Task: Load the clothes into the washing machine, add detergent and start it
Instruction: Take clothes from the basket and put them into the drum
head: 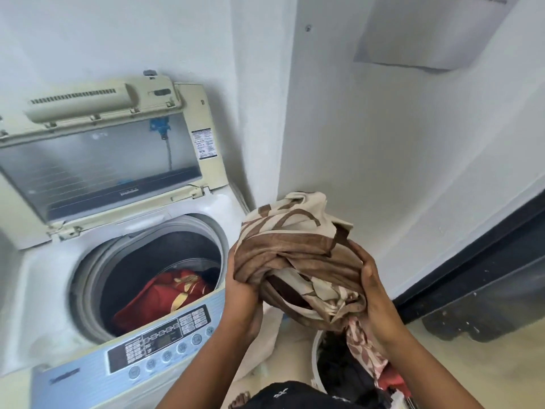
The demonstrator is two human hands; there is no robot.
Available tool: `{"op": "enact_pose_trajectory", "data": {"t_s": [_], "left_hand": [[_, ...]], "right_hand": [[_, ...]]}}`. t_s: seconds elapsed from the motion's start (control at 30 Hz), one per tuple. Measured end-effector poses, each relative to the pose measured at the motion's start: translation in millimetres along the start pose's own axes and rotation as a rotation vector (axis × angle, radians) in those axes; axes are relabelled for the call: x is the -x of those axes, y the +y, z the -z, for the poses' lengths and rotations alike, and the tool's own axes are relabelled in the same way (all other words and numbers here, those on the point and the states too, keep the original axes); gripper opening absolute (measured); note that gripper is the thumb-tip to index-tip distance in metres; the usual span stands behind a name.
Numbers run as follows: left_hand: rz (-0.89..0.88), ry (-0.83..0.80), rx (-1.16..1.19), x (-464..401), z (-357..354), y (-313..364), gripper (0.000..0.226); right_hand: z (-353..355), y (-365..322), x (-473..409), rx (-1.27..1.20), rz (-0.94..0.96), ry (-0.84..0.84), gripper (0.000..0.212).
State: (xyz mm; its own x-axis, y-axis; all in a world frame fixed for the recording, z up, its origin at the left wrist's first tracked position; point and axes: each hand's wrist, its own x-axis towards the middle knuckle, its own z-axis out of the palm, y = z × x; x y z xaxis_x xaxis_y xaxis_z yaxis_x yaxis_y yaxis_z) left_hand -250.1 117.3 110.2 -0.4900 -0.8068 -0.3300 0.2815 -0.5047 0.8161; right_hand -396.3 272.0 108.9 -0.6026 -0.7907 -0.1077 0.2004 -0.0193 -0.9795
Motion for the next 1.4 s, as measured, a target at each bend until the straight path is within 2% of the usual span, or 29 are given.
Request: {"op": "enact_pose_trajectory", "data": {"t_s": [0.13, 0.23, 0.3, 0.37, 0.43, 0.57, 0.7, 0.83, 0.97, 1.03, 1.13, 1.23, 1.4], "left_hand": [[-0.134, 0.006, -0.037, -1.2, 25.2, 15.3, 0.032], [-0.215, 0.046, -0.046, 0.2, 51.5, 24.1, 0.053], [-0.236, 0.044, -0.068, 0.5, 73.0, 30.3, 0.072], [-0.261, 0.053, -0.139, -1.0, 97.7, 35.5, 0.081], [-0.268, 0.081, -0.194, -4.5, 122.8, 41.5, 0.084], [-0.287, 0.152, -0.313, -10.7, 171.4, 63.6, 0.081], [-0.288, 0.150, -0.393, -21.5, 212.5, 84.2, 0.090], [-0.249, 0.250, -0.415, -43.5, 249.9, 85.4, 0.075], [-0.061, 0.295, -0.322, -53.6, 273.0, 71.6, 0.067], [-0.017, 0.318, -0.171, -57.1, 279.5, 66.3, 0.068], [-0.063, 0.415, 0.034, -62.5, 287.2, 63.1, 0.056], [-0.045, 0.454, 0.021, -65.8, 281.1, 61.5, 0.039], [0.031, 0.321, -0.086, -61.4, 243.7, 51.5, 0.027]], "right_hand": [[-35.3, -1.5, -10.1, -0.184, -0.331, -0.022, 0.059], [-60.3, 11.3, -18.8, -0.251, -0.453, -0.055, 0.053], [-77.0, 22.3, -25.2, -0.250, -0.443, -0.043, 0.047], [-94.7, 32.0, -33.9, -0.245, -0.417, -0.046, 0.040], [-112.5, 38.1, -44.0, -0.232, -0.397, -0.062, 0.038], [-152.5, 47.4, -72.5, -0.174, -0.358, -0.137, 0.047], [-197.8, 53.3, -102.2, -0.063, -0.337, -0.229, 0.040], [-239.1, 70.8, -126.4, 0.092, -0.337, -0.259, 0.041], [-258.5, 100.8, -129.7, 0.178, -0.392, -0.285, 0.040], [-260.1, 107.4, -128.0, 0.133, -0.411, -0.315, 0.052], [-257.4, 105.3, -127.8, 0.082, -0.389, -0.326, 0.071], [-250.4, 104.9, -129.5, 0.127, -0.372, -0.246, 0.065], [-216.5, 105.2, -117.8, 0.118, -0.311, -0.156, 0.042]]}}
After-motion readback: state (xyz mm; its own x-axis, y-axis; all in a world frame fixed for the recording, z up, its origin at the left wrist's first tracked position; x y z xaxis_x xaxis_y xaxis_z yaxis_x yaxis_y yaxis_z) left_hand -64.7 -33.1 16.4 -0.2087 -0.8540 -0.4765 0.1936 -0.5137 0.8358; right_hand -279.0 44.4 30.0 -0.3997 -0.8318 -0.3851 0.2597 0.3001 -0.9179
